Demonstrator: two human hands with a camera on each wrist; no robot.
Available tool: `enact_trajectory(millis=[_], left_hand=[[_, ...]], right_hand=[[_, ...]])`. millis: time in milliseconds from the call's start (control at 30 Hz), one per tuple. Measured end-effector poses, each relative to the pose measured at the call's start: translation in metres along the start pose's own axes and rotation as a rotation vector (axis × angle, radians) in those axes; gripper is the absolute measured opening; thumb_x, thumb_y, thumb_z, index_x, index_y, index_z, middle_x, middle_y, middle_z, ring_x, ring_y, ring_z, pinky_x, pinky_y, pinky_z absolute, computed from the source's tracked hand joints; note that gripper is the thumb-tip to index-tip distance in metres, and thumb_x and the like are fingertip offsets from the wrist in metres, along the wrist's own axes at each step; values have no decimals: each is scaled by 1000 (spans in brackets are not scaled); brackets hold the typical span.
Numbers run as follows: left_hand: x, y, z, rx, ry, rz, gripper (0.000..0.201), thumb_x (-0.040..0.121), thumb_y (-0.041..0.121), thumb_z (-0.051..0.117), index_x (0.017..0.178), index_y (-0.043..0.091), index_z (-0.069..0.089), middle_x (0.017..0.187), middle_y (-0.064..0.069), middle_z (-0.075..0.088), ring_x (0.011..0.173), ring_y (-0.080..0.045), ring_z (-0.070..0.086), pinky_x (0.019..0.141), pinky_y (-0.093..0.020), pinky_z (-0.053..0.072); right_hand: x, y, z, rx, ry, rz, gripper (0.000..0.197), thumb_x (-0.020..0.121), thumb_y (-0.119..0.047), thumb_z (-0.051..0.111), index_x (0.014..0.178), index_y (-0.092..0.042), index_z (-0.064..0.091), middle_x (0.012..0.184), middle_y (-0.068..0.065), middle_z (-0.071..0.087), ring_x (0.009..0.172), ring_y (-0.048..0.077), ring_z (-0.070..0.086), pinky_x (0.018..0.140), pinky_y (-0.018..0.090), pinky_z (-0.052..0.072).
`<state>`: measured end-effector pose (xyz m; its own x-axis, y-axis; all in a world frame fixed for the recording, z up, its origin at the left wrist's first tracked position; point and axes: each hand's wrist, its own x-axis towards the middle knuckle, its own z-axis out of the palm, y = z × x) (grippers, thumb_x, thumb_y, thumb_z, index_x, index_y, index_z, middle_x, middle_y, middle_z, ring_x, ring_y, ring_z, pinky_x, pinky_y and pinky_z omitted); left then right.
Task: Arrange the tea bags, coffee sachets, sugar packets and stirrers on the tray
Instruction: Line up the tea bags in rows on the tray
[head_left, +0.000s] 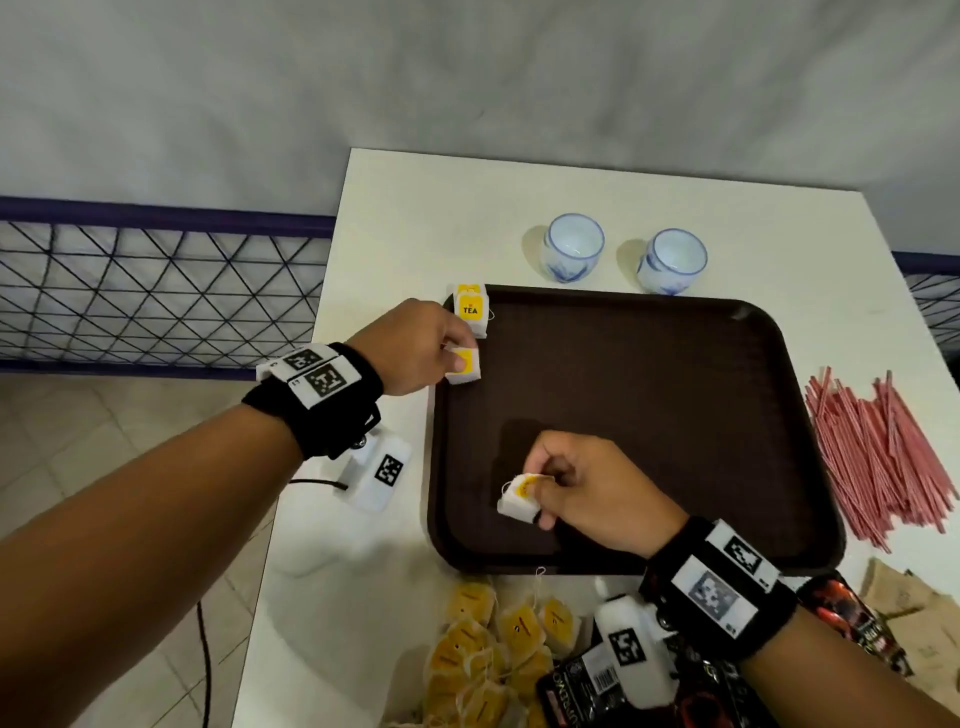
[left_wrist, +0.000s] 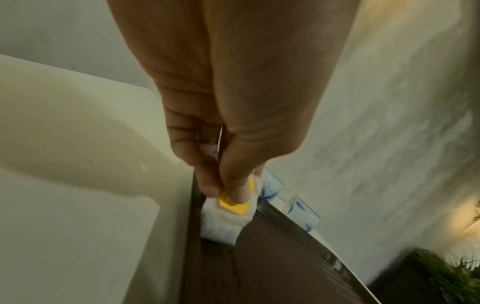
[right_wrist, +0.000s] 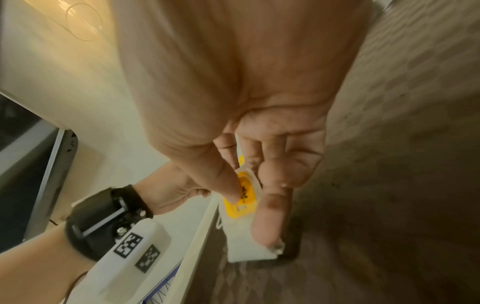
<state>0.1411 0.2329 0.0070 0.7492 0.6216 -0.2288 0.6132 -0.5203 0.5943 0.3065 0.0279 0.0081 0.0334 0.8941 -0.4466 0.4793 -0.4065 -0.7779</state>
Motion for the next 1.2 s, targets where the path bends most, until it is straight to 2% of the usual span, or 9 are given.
enact_trajectory(millis=[100, 167, 267, 467, 600, 700, 867, 1033, 1200], left_hand=[[22, 1, -8, -19, 19, -10, 20, 83, 10, 75, 101, 16, 71, 92, 0, 67, 89, -20, 62, 78, -27, 46], [33, 2, -13, -5, 16, -3, 18, 83, 9, 72, 100, 15, 70, 92, -2, 68, 89, -22, 62, 82, -32, 50], [47, 0, -16, 25, 50, 26, 18, 88, 12, 68, 104, 18, 73, 92, 2, 61, 88, -17, 57, 84, -30, 47], [60, -5, -12, 74, 62, 27, 24, 96, 13, 61, 115, 20, 73, 100, 1, 56, 93, -15, 51, 86, -32, 43], [60, -10, -6, 43, 90, 26, 22, 92, 12, 64, 111, 19, 71, 103, 0, 61, 87, -15, 51, 88, -36, 47], [59, -14, -3, 18, 143, 36, 16, 85, 13, 69, 100, 20, 66, 102, -2, 62, 81, -16, 52, 82, -39, 50], [52, -20, -1, 12, 178, 69, 6, 83, 20, 73, 87, 24, 73, 90, 2, 58, 74, -16, 54, 73, -33, 48], [47, -27, 4, 37, 129, 26, 9, 80, 25, 77, 88, 29, 76, 82, 12, 61, 80, -14, 62, 71, -27, 46], [22, -21, -4, -37, 292, 26, 5, 86, 25, 74, 91, 25, 76, 84, 9, 63, 65, 3, 52, 68, -20, 39]], right_hand=[[19, -6, -6, -37, -17, -23, 13, 89, -9, 65, 84, -21, 65, 67, 4, 72, 52, 4, 63, 57, 19, 42], [34, -8, -10, -29, -27, -31, 12, 88, -10, 67, 84, -22, 66, 68, 3, 72, 56, 6, 66, 58, 21, 45], [57, -10, -15, -35, -42, -37, 13, 88, -10, 69, 84, -22, 67, 69, 1, 72, 61, 11, 69, 59, 28, 50], [91, -19, -19, -7, -57, -37, 15, 92, -3, 63, 90, -17, 70, 78, 11, 74, 71, 23, 73, 54, 20, 49], [99, -23, -18, 12, -63, -40, 13, 93, -2, 61, 94, -12, 70, 78, 17, 73, 64, 16, 69, 51, 19, 48], [102, -21, -16, 28, -69, -27, 13, 93, -2, 62, 93, -13, 69, 71, 10, 71, 58, 9, 67, 50, 18, 47], [106, -20, -16, 61, -40, -4, 15, 93, -1, 62, 89, -15, 67, 68, 9, 70, 54, 10, 66, 48, 21, 47], [116, -25, -18, 83, -10, -13, 9, 92, -1, 63, 88, -9, 66, 64, 9, 69, 51, 10, 65, 47, 21, 47], [135, -35, -19, 87, 52, -35, 14, 90, 2, 64, 82, -9, 63, 59, 9, 67, 47, 12, 65, 45, 24, 49]])
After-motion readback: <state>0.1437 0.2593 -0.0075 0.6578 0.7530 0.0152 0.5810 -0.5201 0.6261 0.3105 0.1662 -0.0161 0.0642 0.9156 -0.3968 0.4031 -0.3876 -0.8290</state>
